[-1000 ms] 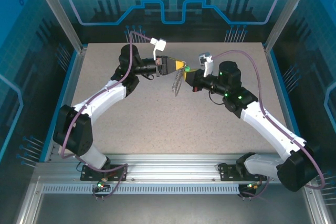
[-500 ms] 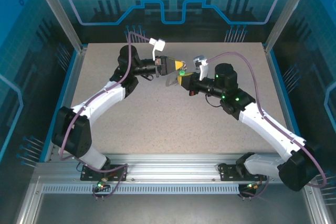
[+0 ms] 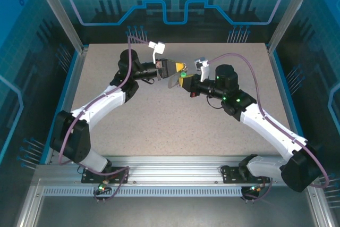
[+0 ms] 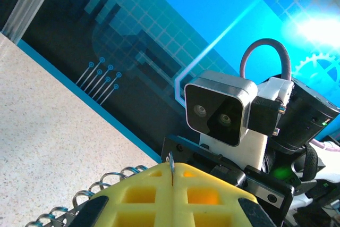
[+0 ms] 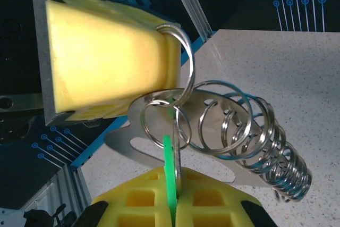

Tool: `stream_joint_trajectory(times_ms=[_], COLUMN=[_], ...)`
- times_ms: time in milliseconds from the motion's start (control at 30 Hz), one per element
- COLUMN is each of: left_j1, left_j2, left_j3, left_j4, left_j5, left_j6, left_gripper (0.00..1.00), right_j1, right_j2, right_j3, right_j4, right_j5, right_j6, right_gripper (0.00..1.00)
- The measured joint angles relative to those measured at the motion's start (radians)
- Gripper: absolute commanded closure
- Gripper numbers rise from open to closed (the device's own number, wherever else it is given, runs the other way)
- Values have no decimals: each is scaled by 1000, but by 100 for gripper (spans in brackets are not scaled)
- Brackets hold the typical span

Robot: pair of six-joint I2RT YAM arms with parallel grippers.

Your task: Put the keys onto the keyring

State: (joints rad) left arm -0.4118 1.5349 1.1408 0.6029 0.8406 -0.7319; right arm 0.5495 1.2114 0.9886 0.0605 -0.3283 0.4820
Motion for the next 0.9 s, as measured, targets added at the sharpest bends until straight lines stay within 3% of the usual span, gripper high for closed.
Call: stream_joint_trajectory(times_ms=[400,733,900], left_j1=[-30,-31,-34], left_j2=[-19,-19,-19], left_j3=[-83,-102,-103], left_j4=[142,146,155], left_j5=[-130,-158,-160], left_j6=[-82,-87,-87], left_gripper=[100,100,100], right_j1=[5,27,27], right_j2=[15,38,16], right_j3=[-19,-19,-22], right_j4=[72,87,71], right_j5=[0,23,31], right_j6=[75,79,82], right_gripper=[100,100,88])
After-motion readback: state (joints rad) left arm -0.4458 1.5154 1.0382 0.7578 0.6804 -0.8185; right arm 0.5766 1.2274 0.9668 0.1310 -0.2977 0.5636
